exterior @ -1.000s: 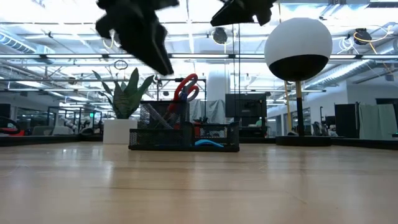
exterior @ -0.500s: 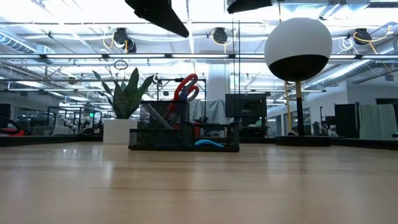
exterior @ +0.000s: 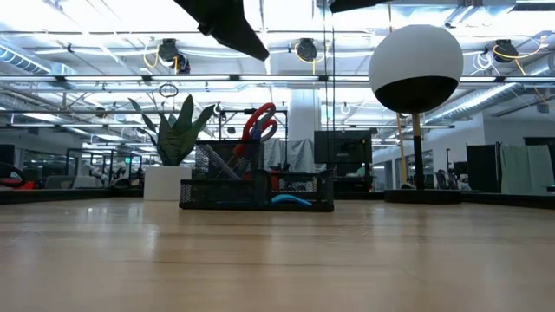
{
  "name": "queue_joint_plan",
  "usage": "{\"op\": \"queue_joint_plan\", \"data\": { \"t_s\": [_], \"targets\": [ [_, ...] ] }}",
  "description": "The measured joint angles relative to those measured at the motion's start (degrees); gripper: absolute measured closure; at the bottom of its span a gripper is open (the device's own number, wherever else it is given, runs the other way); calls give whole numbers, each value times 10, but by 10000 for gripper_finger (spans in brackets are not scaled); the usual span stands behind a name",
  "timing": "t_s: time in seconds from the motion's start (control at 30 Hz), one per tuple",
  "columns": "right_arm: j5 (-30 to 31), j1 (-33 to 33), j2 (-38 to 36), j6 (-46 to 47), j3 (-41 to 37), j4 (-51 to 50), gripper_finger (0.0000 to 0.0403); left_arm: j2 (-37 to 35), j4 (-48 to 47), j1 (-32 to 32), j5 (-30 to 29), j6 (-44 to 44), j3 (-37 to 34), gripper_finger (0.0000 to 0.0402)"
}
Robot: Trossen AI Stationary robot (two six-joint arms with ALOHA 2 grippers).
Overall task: Pick and place office supplies into organizer
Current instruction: Return to Home Position
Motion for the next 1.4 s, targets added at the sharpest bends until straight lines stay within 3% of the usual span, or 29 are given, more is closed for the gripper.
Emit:
{"op": "queue_joint_plan", "data": {
  "t_s": [0.23, 0.37, 0.5, 0.73, 0.87, 1.23, 1.4],
  "targets": [
    [0, 0, 0, -19, 0, -2, 298, 0, 9, 31, 3, 35, 0, 213],
    [1, -6, 0, -28, 0, 5, 298, 0, 46, 66, 36, 28, -5, 213],
    [1, -13, 0, -31, 0, 7, 298, -1, 120, 100, 92, 26, -46, 213],
    [1, -24, 0, -44, 0, 12, 298, -1, 134, 139, 99, 10, -86, 213],
    [1, -24, 0, -46, 0, 18, 298, -4, 148, 132, 136, 6, -86, 213],
    [1, -24, 0, -45, 0, 25, 298, -82, 173, 70, 140, -6, -86, 213],
    [1, -24, 0, -45, 0, 25, 298, -118, 260, 53, 142, 11, -146, 213]
  ]
}}
